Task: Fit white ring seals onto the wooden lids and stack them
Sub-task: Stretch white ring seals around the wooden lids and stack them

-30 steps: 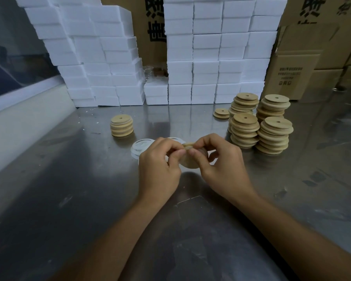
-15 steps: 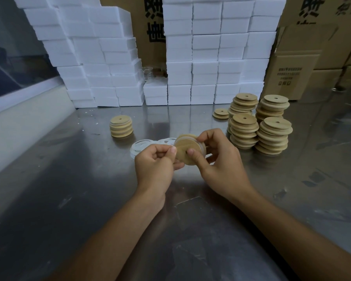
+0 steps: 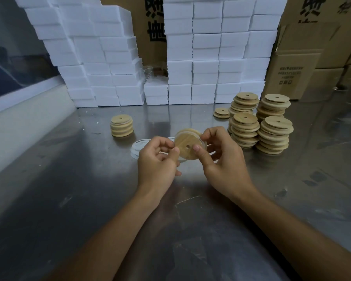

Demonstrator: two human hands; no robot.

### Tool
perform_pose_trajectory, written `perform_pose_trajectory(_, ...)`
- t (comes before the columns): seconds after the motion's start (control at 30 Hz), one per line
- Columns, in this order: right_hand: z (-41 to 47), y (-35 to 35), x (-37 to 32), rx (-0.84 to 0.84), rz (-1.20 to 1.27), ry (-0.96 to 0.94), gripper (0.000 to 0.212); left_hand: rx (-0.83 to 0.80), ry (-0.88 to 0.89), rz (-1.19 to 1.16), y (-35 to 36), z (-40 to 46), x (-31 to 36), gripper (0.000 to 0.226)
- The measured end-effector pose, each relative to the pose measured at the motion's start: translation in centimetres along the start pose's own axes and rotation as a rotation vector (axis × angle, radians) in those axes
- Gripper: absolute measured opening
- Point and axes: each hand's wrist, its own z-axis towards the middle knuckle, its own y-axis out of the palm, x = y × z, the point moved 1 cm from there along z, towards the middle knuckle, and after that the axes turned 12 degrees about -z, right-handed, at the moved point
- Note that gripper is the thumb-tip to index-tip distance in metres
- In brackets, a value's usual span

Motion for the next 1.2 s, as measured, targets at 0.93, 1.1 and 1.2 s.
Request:
perform_pose_trajectory(0.93,0.1,0.2,1.8,-0.021,-0.052,0.295,0.007,0.392,-0.229,-0.6,-7.7,10.3,-0.6,0.012)
perform_pose_trajectory(1.1,0.2,0.3,2.0,-0.022,-0.056,0.305,0.009,0.394,-0.26,-0.613,-8.0,12.4,-1.3,0.01)
perform_pose_trajectory(1.2,0.3,0.4,2.0,-0.029,-0.067,0.303,0.01,0.397,-0.269,-0.581,-8.1,13.2,-1.6,0.007)
